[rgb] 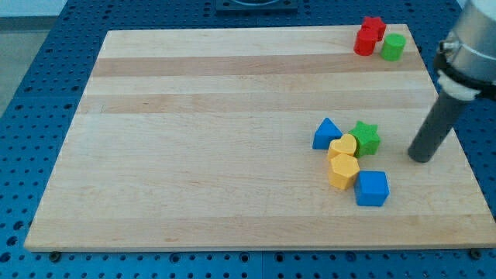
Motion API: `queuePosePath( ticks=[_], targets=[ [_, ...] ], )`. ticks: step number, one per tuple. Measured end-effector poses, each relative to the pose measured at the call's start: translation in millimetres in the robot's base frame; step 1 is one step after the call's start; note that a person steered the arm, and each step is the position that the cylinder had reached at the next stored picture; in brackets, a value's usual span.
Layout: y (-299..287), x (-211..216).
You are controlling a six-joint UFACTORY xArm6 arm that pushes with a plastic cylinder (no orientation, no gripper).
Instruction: Place the green star right below the red circle
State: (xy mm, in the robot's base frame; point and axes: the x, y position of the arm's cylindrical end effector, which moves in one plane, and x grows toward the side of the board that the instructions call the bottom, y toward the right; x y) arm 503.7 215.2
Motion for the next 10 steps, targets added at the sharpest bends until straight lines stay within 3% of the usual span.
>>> queuePosePath(
  ticks=[2, 8, 10],
  targets=[
    [-72.8, 8.3],
    [-37.6, -63.1],
    [-52.9, -92.9]
  ],
)
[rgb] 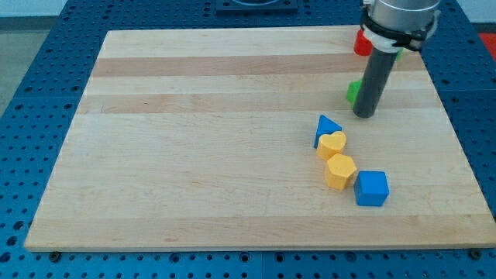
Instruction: Place the green star right below the red circle
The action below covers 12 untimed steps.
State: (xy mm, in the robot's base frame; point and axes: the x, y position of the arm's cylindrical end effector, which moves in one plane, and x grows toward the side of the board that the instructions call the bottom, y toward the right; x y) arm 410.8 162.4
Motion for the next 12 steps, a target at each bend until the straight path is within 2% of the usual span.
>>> queuePosePath(
  ticks=[5, 8, 12],
  targets=[
    [-4.3, -68.8],
    [23.0, -75.5],
    [25.0, -96.9]
  ],
)
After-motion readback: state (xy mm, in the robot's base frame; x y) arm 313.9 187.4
